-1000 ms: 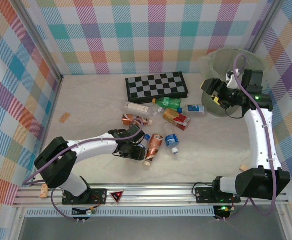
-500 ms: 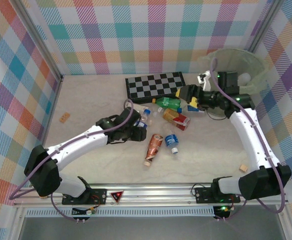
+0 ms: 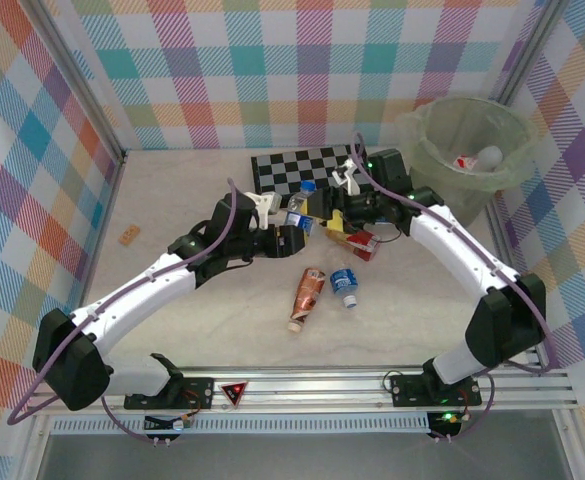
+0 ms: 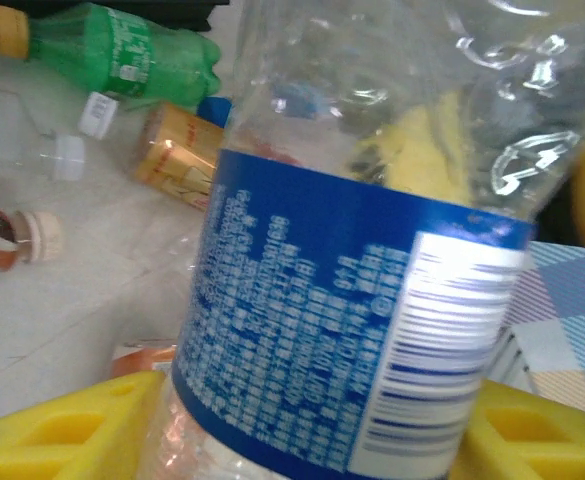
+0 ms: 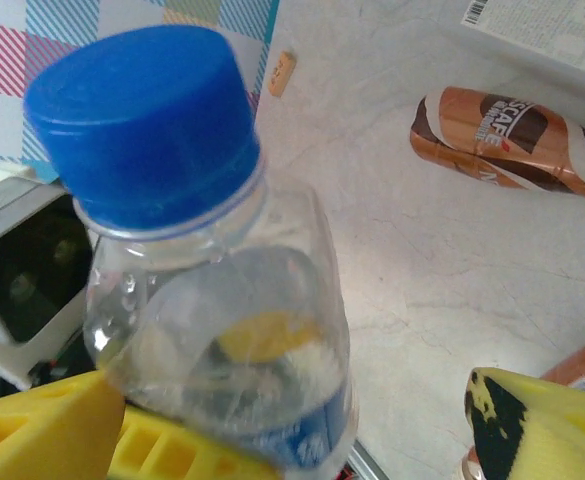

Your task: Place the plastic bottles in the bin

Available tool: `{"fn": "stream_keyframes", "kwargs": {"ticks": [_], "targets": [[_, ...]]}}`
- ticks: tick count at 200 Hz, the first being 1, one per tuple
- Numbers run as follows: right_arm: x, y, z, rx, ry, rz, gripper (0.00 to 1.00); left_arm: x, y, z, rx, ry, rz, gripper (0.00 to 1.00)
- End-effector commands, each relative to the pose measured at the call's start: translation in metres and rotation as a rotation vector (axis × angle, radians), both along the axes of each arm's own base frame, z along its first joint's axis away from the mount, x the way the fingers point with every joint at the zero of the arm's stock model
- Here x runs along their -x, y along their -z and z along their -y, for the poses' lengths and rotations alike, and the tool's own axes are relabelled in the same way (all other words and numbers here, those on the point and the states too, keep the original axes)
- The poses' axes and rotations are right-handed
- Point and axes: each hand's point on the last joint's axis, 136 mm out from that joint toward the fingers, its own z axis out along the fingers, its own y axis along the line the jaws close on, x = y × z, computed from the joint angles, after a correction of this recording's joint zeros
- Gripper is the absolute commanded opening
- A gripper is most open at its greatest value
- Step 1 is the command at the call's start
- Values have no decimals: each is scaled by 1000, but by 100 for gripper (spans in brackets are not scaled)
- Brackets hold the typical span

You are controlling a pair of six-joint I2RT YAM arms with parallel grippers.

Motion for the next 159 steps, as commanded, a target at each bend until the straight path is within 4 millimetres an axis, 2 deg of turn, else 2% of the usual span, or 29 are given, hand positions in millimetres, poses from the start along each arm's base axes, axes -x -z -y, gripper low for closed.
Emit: {"fn": "stream_keyframes", "kwargs": {"ticks": [1,27,68,84,99,125,144,159], "targets": [[-17,-20,-11,-59,-11,63,88,3,-13,14,90,72,11,42],[-24,-17,-20,-77,-29,48,85,3,-9,16,87,76,-1,42],[-25,-10,-20,-49,-22,45,66,-2,-1,15,65,52,-14,42],[-25,-8,-19,-40,-18,39,62,-4,2,15,56,44,-18,42],[-24,-6,-19,-37,-21,33,53,-6,3,15,53,40,-18,44],[-26,-8,-18,-25,-12,42,50,-6,5,14,50,33,-17,45],[-29,-14,-17,-17,-8,59,48,-5,5,11,45,25,-12,51],[-31,-20,-17,-9,-6,76,46,-5,4,9,42,19,-6,64]]}}
